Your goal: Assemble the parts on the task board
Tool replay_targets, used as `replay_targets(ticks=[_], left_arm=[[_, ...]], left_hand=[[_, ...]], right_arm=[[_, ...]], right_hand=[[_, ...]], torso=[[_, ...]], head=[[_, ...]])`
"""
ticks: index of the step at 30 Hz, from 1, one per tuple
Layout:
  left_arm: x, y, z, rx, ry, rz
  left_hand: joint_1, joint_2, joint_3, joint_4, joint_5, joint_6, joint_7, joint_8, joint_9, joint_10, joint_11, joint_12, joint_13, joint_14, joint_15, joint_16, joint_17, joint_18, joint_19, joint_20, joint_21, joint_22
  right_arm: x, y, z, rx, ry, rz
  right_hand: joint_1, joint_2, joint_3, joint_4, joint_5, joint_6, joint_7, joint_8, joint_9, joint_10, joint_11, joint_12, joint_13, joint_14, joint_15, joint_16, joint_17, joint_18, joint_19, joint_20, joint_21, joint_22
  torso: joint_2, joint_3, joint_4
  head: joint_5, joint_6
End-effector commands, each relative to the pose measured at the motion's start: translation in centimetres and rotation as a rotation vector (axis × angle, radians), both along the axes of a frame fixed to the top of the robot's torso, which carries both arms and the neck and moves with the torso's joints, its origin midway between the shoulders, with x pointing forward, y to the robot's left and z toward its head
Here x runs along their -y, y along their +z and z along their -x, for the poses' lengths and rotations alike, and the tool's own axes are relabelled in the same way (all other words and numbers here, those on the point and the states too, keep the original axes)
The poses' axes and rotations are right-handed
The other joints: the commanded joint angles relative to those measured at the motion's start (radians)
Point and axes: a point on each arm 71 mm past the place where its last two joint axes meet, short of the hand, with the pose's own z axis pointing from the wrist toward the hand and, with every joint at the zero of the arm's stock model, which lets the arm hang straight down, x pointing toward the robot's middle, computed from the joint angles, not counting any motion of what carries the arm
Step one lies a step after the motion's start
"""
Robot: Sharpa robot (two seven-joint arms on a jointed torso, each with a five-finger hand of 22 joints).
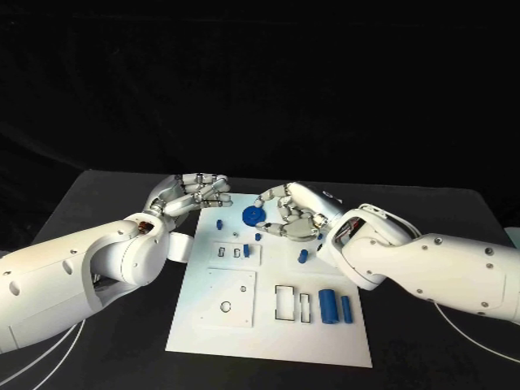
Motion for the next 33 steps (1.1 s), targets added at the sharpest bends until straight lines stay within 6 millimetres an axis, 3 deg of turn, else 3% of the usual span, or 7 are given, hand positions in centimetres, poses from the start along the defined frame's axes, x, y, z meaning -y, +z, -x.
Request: replay_targets(ticks=[1,8,11,16,18,26,33], left_arm=[[0.4,-0.7,0.0,-0.031,-0.114,-0.148],[0.2,-1.9,-0.1,-0.124,-0.220,-0.449],[0.4,-2.3,0.0,-0.156,-0.274,-0.596],[0.8,-2.2,-0.2,-0.198,-0.324,-0.778],[1.0,-2.1,-0.3,-0.215,-0.337,-0.830],[2.1,0.1,-1.6,-0.231,-0.385,-1.026],[3.5,1.0,-2.8,-0.227,-0.437,-1.153]], left_hand=[[-0.011,0.015,0.015,0.003,0.007,0.010,-0.011,0.012,0.005,0.055,-0.021,0.040,0.017,0.073,-0.030,0.075,0.039,0.017,0.061,-0.031,0.045,0.020],[-0.106,0.001,-0.006,0.045,0.003,0.034,-0.067,0.126,0.070,0.137,-0.093,0.302,0.190,0.211,-0.099,0.436,0.243,0.012,0.216,-0.123,0.227,0.113],[-0.188,-0.008,-0.013,0.058,-0.003,-0.036,-0.068,0.213,0.134,0.036,-0.096,0.497,0.339,0.335,-0.108,0.878,0.740,0.010,0.298,-0.146,0.365,0.190],[-0.253,0.002,-0.023,0.065,0.003,-0.096,-0.082,0.344,0.217,-0.049,-0.100,0.678,0.462,0.364,-0.113,1.046,0.974,0.012,0.305,-0.161,0.501,0.277],[-0.281,0.010,-0.040,0.062,0.007,-0.118,-0.102,0.453,0.287,-0.042,-0.125,0.822,0.558,0.419,-0.138,1.138,1.153,-0.036,0.411,-0.179,0.773,0.626],[-0.355,0.025,-0.083,0.066,0.000,-0.143,-0.118,0.543,0.344,0.020,-0.132,0.977,0.721,0.431,-0.145,1.158,1.198,-0.074,0.486,-0.188,0.956,0.902],[-0.399,0.042,-0.122,0.069,0.000,-0.155,-0.126,0.573,0.367,0.018,-0.139,0.997,0.734,0.432,-0.152,1.160,1.202,-0.076,0.491,-0.196,0.969,0.918]], right_arm=[[1.2,0.4,-0.6,-0.138,0.017,-0.130],[6.3,2.1,-2.8,-0.195,-0.121,-0.205],[7.9,2.5,-3.3,-0.198,-0.163,-0.216],[9.6,2.9,-3.6,-0.198,-0.209,-0.219],[10.1,3.0,-3.7,-0.198,-0.221,-0.217],[11.2,3.0,-4.0,-0.202,-0.254,-0.202],[11.6,2.8,-4.2,-0.211,-0.271,-0.186]], right_hand=[[0.006,0.001,0.006,0.003,0.010,0.007,0.002,0.002,-0.001,-0.006,-0.004,-0.005,-0.002,0.064,0.002,-0.003,0.099,0.008,-0.008,0.001,-0.005,0.105],[-0.005,0.001,0.006,0.015,0.048,0.003,0.002,0.012,-0.002,-0.015,-0.004,-0.014,-0.013,0.062,0.002,-0.007,0.091,0.009,-0.010,0.001,-0.010,0.103],[-0.006,0.001,0.005,0.016,0.050,0.004,0.001,0.015,-0.001,-0.015,-0.004,-0.015,-0.014,0.061,0.001,-0.007,0.090,0.009,-0.010,0.001,-0.010,0.103],[-0.007,0.000,0.005,0.017,0.051,0.002,0.001,0.015,-0.001,-0.019,-0.004,-0.020,-0.019,0.060,0.001,-0.010,0.083,0.011,-0.014,0.000,-0.016,0.098],[-0.008,0.000,0.004,0.018,0.052,0.001,0.001,0.016,-0.001,-0.020,-0.004,-0.022,-0.020,0.059,0.001,-0.011,0.080,0.011,-0.014,0.000,-0.017,0.097],[-0.010,-0.002,0.003,0.019,0.052,-0.001,0.001,0.016,-0.001,-0.022,-0.004,-0.025,-0.023,0.057,0.001,-0.014,0.073,0.012,-0.017,0.000,-0.020,0.095],[-0.012,-0.003,0.002,0.021,0.052,-0.002,0.001,0.017,-0.001,-0.024,-0.004,-0.027,-0.025,0.056,0.001,-0.016,0.067,0.013,-0.020,0.000,-0.025,0.091]], torso=[[-0.011,0.0053,-0.0042],[-0.034,0.0128,-0.0098],[-0.038,0.0136,-0.0111],[-0.045,0.0164,-0.0123],[-0.048,0.0173,-0.0139],[-0.054,0.0206,-0.0146],[-0.059,0.0215,-0.0135]], head=[[0.005,-0.003],[0.007,-0.009],[0.011,-0.010],[0.015,-0.017],[0.015,-0.017],[0.018,-0.024],[0.017,-0.033]])
